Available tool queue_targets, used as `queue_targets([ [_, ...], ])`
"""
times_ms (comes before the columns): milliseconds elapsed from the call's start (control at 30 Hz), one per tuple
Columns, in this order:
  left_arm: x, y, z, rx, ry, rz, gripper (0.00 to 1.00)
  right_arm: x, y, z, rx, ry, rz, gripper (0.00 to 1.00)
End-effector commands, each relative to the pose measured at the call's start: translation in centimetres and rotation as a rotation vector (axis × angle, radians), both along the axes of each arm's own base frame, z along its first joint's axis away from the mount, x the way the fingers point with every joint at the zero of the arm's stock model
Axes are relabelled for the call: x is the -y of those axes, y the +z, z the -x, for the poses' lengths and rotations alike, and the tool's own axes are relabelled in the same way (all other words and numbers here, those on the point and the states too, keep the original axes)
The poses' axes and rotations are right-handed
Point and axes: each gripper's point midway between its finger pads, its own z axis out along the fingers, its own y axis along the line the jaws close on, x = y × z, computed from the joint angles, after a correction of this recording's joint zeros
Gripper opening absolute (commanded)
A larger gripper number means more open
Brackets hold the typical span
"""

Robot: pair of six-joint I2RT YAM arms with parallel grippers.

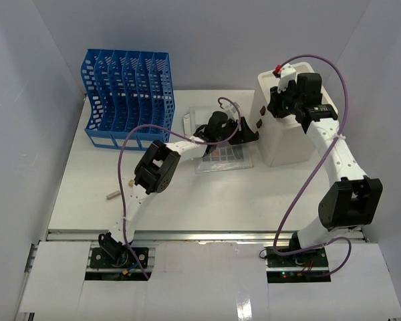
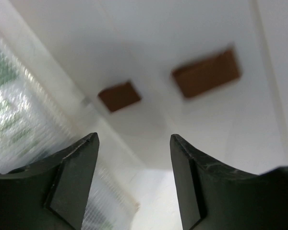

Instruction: Organize the desk

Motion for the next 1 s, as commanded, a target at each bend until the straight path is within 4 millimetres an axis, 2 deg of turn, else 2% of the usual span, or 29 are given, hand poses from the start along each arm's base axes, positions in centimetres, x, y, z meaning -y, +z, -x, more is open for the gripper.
queue_targets([
  [0,-1.8,6.0,1.7,0.264,-0.043,0.058,0.73,-3.3,-5.3,3.4,-0.239,0.157,-0.084,0.16],
  [67,-2.4,5.8,3.1,0.413,-0.136,0.030,0.74,-3.1,-5.2,3.4,-0.236,0.160,-0.083,0.16],
  [100,-2.5,6.2,3.3,0.489,-0.155,0.018,0.76,-3.0,-5.3,3.4,-0.237,0.161,-0.086,0.16],
  [167,-2.7,5.2,4.0,0.574,-0.215,-0.015,0.78,-3.0,-5.3,3.4,-0.236,0.171,-0.085,0.17],
  [367,-2.1,4.7,3.2,0.829,-0.284,-0.071,0.77,-3.7,-5.8,4.0,-0.241,0.239,-0.090,0.18],
  [400,-2.0,4.1,2.9,0.857,-0.286,-0.084,0.76,-3.8,-5.9,4.2,-0.243,0.251,-0.090,0.18],
  [633,0.0,3.3,0.1,0.915,-0.270,-0.081,0.67,-4.3,-6.4,4.8,-0.254,0.301,-0.097,0.15],
  [667,0.2,2.5,-0.1,0.909,-0.271,-0.085,0.67,-4.4,-6.3,5.0,-0.255,0.309,-0.103,0.14],
  [733,0.7,2.8,-0.8,0.924,-0.265,-0.082,0.67,-4.5,-6.1,5.1,-0.253,0.316,-0.108,0.14],
  [800,1.0,2.3,-1.2,0.924,-0.266,-0.087,0.67,-4.6,-5.9,5.2,-0.249,0.323,-0.112,0.14],
  [833,1.1,1.4,-1.3,0.914,-0.268,-0.096,0.67,-4.6,-5.8,5.3,-0.248,0.326,-0.113,0.13],
  [967,1.5,1.1,-1.6,0.918,-0.275,-0.101,0.67,-4.7,-5.8,5.6,-0.251,0.337,-0.116,0.13],
])
